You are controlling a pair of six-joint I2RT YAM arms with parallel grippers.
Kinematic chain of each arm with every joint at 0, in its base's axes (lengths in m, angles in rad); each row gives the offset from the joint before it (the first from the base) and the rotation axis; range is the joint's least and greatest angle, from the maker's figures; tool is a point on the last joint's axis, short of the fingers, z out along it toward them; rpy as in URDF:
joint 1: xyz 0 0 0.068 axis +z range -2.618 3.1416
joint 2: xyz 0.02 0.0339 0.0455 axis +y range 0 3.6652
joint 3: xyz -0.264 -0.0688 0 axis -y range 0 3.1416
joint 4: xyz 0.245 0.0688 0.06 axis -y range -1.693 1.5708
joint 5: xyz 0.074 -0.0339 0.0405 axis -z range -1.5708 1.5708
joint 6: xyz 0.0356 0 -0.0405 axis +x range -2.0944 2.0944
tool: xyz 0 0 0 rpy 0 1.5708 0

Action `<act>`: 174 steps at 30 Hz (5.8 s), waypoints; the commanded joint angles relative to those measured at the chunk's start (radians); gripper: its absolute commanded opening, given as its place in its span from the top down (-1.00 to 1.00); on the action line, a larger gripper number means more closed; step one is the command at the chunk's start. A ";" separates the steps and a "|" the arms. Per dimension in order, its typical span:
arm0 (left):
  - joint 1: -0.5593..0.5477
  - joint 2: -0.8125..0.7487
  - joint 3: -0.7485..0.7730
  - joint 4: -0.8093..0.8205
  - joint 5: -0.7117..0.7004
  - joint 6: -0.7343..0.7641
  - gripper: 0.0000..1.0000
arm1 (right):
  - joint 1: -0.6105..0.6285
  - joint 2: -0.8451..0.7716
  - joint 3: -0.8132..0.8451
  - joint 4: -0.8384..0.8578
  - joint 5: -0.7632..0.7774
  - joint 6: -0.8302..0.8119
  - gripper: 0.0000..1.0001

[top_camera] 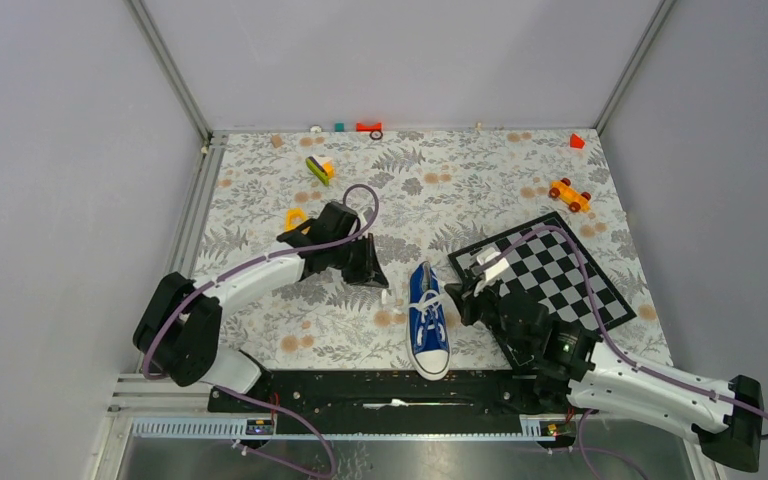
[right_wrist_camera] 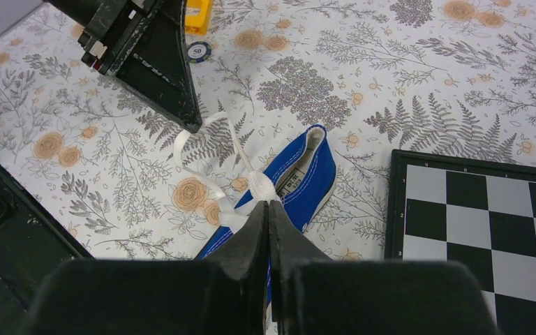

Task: Tie the shoes
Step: Cross the shoelace with the shoelace.

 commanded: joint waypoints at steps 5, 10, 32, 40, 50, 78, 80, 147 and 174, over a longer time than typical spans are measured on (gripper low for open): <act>0.004 -0.080 -0.083 0.072 -0.092 -0.040 1.00 | 0.002 -0.081 -0.034 -0.072 0.046 0.060 1.00; 0.002 -0.072 -0.087 0.063 -0.113 -0.022 1.00 | 0.002 -0.078 -0.066 -0.079 0.083 0.081 1.00; -0.019 -0.095 -0.054 0.046 -0.118 0.020 1.00 | -0.013 -0.155 -0.021 -0.199 0.233 0.098 1.00; -0.018 -0.105 -0.026 -0.014 -0.159 0.049 1.00 | -0.039 -0.039 0.054 -0.140 0.088 0.011 1.00; -0.018 -0.102 -0.024 -0.015 -0.142 0.047 1.00 | -0.039 0.075 0.107 -0.260 -0.171 0.211 1.00; -0.019 -0.132 -0.034 -0.008 -0.129 0.051 1.00 | -0.039 0.387 0.371 -0.608 -0.119 0.717 1.00; -0.018 -0.134 -0.034 -0.009 -0.129 0.052 1.00 | -0.039 0.387 0.379 -0.633 -0.116 0.748 1.00; -0.031 -0.219 -0.018 -0.045 -0.074 0.106 1.00 | -0.177 0.796 0.610 -0.705 -0.003 0.965 1.00; -0.044 -0.194 0.005 -0.048 -0.072 0.107 1.00 | -0.268 0.530 0.377 -0.443 -0.118 0.829 0.18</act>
